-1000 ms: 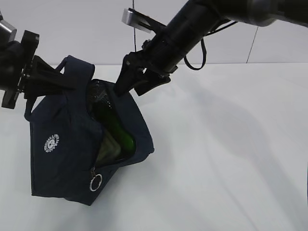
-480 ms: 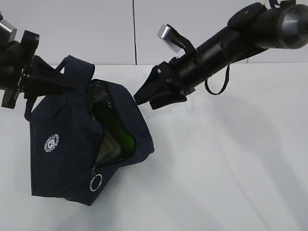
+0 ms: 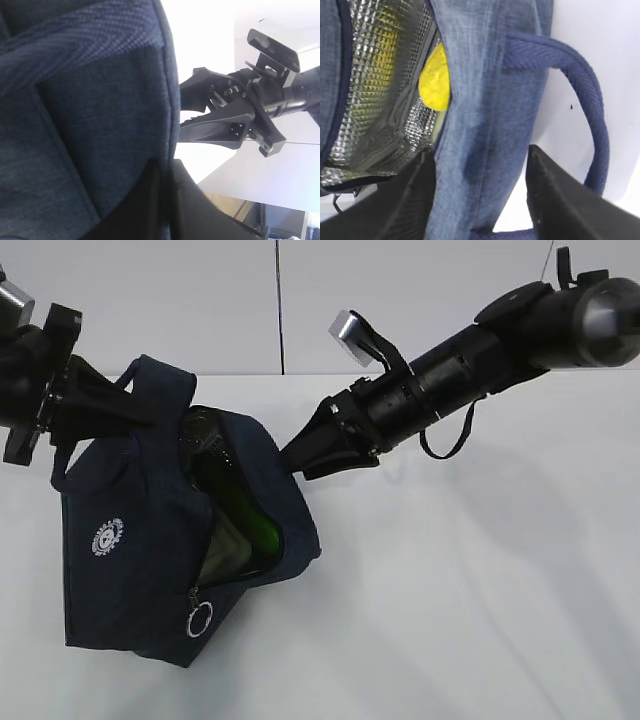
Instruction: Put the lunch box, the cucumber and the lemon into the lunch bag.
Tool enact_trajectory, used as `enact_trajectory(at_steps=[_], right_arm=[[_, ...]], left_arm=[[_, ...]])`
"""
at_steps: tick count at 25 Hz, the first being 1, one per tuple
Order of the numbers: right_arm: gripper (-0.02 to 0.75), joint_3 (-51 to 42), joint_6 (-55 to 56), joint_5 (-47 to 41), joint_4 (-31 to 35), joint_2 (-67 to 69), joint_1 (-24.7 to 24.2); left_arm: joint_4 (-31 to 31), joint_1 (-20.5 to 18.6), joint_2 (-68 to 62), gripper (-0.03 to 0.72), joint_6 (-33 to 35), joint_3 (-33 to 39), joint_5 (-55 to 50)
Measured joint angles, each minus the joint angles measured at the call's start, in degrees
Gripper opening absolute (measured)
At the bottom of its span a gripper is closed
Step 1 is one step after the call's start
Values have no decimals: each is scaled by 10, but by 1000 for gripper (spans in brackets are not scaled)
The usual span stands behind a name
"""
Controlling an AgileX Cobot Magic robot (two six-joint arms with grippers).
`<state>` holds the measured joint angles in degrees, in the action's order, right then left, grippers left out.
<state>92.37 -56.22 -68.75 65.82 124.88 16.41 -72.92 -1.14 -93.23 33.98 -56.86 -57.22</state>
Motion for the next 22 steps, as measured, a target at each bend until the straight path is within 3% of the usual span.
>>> enact_trajectory(at_steps=[15, 22], right_arm=[[435, 0, -6, 4, 32, 32, 2], [348, 0, -7, 5, 32, 36, 6]], left_arm=[[0, 0, 0, -6, 0, 0, 1], [0, 0, 0, -6, 0, 0, 1]])
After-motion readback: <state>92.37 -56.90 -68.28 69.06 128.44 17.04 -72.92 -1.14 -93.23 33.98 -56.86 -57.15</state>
